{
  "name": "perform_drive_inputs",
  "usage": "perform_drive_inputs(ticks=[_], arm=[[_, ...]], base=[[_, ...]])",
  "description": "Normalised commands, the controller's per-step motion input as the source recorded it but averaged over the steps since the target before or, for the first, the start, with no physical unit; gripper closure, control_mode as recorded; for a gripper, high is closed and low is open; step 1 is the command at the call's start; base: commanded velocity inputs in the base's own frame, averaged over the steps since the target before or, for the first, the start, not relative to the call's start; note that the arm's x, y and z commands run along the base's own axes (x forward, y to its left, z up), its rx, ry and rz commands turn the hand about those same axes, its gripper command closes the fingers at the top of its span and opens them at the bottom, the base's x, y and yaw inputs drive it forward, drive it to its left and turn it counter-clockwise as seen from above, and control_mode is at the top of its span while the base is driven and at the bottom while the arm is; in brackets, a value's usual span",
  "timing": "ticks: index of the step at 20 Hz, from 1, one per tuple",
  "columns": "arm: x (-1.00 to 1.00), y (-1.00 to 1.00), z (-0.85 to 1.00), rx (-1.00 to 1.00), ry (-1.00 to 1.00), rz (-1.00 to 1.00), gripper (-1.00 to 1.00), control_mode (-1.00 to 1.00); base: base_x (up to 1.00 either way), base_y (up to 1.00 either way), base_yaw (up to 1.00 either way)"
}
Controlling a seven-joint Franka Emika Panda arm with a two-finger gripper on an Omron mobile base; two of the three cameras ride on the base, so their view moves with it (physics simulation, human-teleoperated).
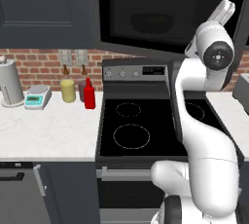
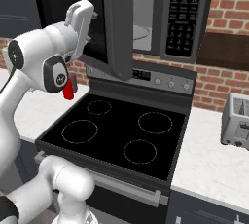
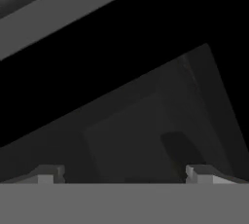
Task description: Pick the lime from the sink and place it in the bowl. Then pick the bowl and place it in the microwave. Then close the microwave door and press the start button.
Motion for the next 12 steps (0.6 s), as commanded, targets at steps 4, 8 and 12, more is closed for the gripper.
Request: perform_drive_inputs(ticks=[4, 8, 12], arm=[[0.74, -0.03, -0.2, -0.06, 0.0, 0.02, -1.0, -1.0], [0.67, -0.3, -0.17, -0.03, 0.0, 0.04, -1.0, -1.0], [0.58, -0.4, -0.07, 0.0, 0.0, 0.04, -1.0, -1.0]], base=[[0.0, 0.0, 0.0], [0.0, 0.0, 0.0], [0.0, 0.0, 0.0]])
